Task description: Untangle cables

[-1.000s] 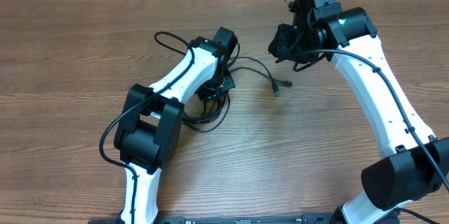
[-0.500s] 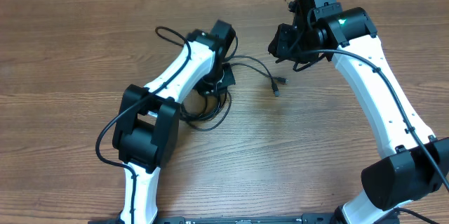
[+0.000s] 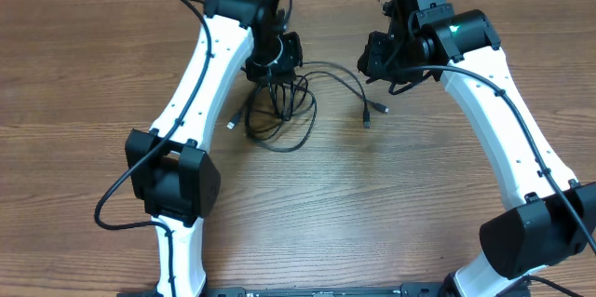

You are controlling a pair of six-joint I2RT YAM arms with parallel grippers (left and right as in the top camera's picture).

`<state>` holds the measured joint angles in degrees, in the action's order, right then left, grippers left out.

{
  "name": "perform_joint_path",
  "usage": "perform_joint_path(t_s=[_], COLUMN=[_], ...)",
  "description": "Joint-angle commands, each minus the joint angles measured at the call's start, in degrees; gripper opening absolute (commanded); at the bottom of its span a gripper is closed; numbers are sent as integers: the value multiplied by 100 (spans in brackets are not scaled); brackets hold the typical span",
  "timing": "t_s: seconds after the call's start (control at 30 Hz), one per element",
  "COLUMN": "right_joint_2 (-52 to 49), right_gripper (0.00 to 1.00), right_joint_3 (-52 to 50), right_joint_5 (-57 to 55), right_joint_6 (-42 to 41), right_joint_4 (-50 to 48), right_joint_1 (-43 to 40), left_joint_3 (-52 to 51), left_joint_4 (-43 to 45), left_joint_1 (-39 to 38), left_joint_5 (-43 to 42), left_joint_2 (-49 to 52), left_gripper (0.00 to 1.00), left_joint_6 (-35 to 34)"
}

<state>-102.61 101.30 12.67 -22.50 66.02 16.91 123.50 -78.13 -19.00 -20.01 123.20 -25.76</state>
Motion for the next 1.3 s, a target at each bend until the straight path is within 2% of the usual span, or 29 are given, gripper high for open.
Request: perform_joint_path(t_s=[0.0,0.13,0.2,0.33,0.4,0.57,0.8,0.97,1.27], right_joint_2=[26,24,9,-44,-98,-269,-778,-1303,-2070], right_gripper=[24,25,30,44,54,71,73,73,69], right_joint_3=[17,-9,-9,-9,-9,-9,-9,-9,-9], right_joint_5=[302,658,898,1198,1335,1611,1504,1392,-267], right_joint_6=[-22,-22,-22,-26,-26,-70,-927,-1119,-1207], right_joint_4=[-24,-66,-85,-168,-205,-428,-857,-1193,-1113], right_joint_1=[7,7,15,74,116,260,393,393,212], left_joint_3=[328,634,769,901,905,903,905,905,905], left_joint_4=[-74,-17,42,131,188,212,238,238,146], left_joint_1=[149,457,603,780,817,807,817,826,979], left_joint_5=[-946,-2566,-3182,-3840,-4177,-4570,-5416,-5770,-5801], left_joint_2=[-210,-210,-210,-210,-210,-210,-210,-210,-216], left_gripper=[4,4,4,4,4,4,4,4,4], left_joint_6=[782,1445,1574,1609,1687,1733,1965,2057,2092])
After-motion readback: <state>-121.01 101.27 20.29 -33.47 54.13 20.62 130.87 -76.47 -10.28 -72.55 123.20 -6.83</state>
